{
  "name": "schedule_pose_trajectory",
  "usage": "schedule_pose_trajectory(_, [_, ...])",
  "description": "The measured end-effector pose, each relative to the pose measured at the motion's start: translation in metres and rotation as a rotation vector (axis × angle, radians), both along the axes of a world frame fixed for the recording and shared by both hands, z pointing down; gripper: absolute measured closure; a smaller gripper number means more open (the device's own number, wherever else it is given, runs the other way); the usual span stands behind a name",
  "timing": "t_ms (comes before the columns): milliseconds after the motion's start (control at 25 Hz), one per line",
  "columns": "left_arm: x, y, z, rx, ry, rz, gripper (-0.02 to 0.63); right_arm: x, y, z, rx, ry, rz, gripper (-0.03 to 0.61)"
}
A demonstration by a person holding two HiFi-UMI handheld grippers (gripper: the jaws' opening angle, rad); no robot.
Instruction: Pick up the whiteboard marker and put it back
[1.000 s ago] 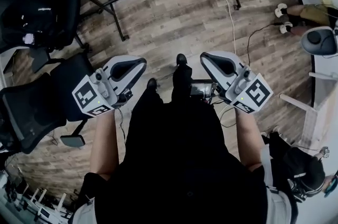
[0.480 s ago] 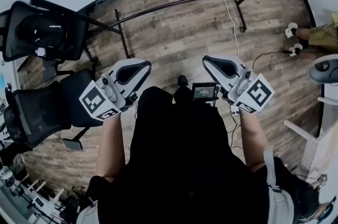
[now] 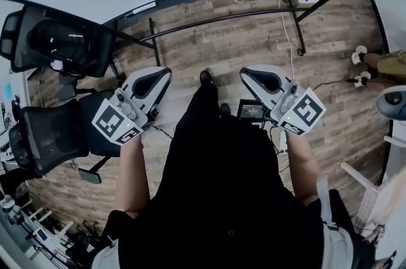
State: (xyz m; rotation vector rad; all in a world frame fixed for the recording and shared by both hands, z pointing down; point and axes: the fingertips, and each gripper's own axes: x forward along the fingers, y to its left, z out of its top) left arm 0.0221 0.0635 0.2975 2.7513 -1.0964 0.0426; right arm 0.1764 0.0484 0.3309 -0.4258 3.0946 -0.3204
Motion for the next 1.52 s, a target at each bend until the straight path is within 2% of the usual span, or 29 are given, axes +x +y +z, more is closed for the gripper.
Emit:
schedule_pose_trajectory(160, [-0.033, -0.035, 0.002, 0.024, -0.016, -0.055, 0.601, -0.026, -0.033, -0.001, 0.004, 0.018, -0.018, 0.558])
schedule_pose_trajectory(360, [-0.07, -0.078, 0.009, 0.041, -0.051, -0.082, 0.601, -0.067, -0.083, -0.012, 0.038, 0.065, -0.056, 0.557])
schedule_pose_trajectory(720, [-0.13, -0.146, 0.048, 0.005, -0.147, -0.102, 0.601, -0.131, -0.153, -0.013, 0.057, 0.088, -0.073, 0.558])
schedule_pose_trajectory(960, [-0.143, -0.167, 0.079, 0.01, -0.375, -0.074, 0.601, -0.145, -0.166, 0.001, 0.018, 0.091, -0.068, 0.557])
schedule_pose_trajectory(1320, [-0.156, -0.196, 0.132, -0.032, -0.691, -0.08, 0.6, -0.143, -0.187, 0.013, -0.005, 0.107, -0.067, 0.558])
schedule_pose_trajectory(1520, [-0.163, -0.207, 0.152, -0.07, -0.762, -0.09, 0.6, -0.139, -0.199, 0.014, -0.009, 0.111, -0.053, 0.558])
